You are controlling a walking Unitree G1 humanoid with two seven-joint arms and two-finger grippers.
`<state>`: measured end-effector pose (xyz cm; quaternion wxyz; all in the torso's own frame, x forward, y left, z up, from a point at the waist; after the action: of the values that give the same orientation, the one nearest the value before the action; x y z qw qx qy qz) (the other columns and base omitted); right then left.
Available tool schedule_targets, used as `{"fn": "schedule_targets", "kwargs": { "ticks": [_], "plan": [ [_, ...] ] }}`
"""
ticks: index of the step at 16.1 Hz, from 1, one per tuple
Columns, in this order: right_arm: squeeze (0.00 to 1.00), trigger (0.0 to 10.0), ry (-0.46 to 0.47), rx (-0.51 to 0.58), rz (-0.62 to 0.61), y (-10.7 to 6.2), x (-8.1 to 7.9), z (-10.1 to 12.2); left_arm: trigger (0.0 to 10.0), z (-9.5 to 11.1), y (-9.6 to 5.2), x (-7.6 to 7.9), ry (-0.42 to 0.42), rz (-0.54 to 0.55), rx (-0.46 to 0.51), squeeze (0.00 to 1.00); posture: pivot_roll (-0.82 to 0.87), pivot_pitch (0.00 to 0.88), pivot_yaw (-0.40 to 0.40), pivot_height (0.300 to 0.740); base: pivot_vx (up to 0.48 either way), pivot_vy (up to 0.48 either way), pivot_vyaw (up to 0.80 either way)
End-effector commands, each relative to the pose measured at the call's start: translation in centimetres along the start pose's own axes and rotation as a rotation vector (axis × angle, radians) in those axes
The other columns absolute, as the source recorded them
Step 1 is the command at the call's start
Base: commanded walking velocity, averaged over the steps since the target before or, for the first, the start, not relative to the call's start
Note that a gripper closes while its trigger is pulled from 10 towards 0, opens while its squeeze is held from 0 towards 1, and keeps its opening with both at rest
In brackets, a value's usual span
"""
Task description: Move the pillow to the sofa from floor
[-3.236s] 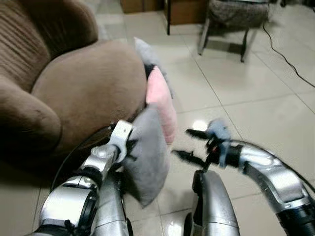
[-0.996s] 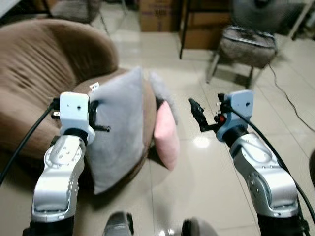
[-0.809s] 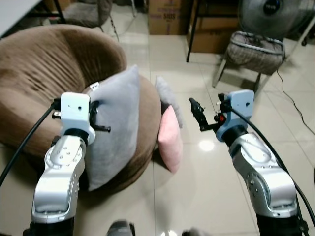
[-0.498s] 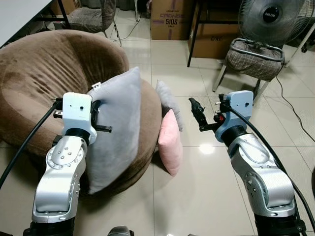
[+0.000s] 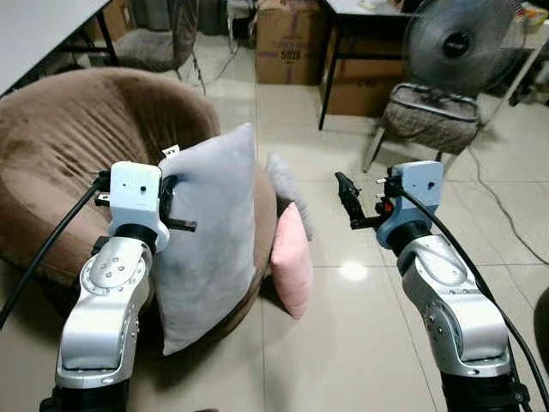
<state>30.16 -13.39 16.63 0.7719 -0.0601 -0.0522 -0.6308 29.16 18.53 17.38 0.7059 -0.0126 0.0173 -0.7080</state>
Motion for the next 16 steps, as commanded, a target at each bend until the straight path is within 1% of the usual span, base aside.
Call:
{"fn": "schedule_targets", "kwargs": {
  "ticks": [1,6,9,11,16],
  "plan": [
    [0.0,10.0,0.004,-0.003,-0.009,0.07,0.32,-0.13,10.0,1.47,0.18,0.11,0.005,-0.009,0.069,0.0,0.06,0.0,-0.023,0.74,0.341,0.0,0.0],
    [0.0,10.0,0.007,-0.001,-0.006,0.3,0.47,-0.07,10.0,1.53,0.32,-0.27,0.004,0.013,0.071,0.0,0.06,0.0,-0.027,0.74,0.342,0.0,0.0],
    [0.0,10.0,-0.011,0.001,0.002,0.48,0.58,0.1,10.0,1.62,0.47,-0.65,0.003,0.028,0.072,0.0,0.06,0.0,-0.029,0.74,0.342,0.0,0.0],
    [0.0,10.0,-0.011,0.003,0.003,0.49,0.65,0.16,10.0,1.55,0.47,-0.7,0.003,0.031,0.07,0.0,0.06,0.0,-0.029,0.74,0.345,0.0,0.8],
    [0.0,10.0,-0.018,0.006,-0.015,0.71,0.84,0.17,10.0,1.6,0.59,-0.8,0.004,0.037,0.071,0.0,0.06,0.0,-0.033,0.74,0.343,0.0,0.0]
  ]
}}
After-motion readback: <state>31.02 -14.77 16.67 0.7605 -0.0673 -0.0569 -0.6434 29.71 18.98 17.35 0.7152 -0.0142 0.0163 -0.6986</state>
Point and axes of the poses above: a point about 5 cm out from each wrist's last joint towards the gripper, its own y axis pointing out of the wrist towards the gripper, its own z axis along the axis of the wrist's last joint, x = y × z, the point moved 2 cm from there along y, pointing out of the wrist towards the gripper, and after that the axes turned 10 degrees about -y, right-handed, at the moved point
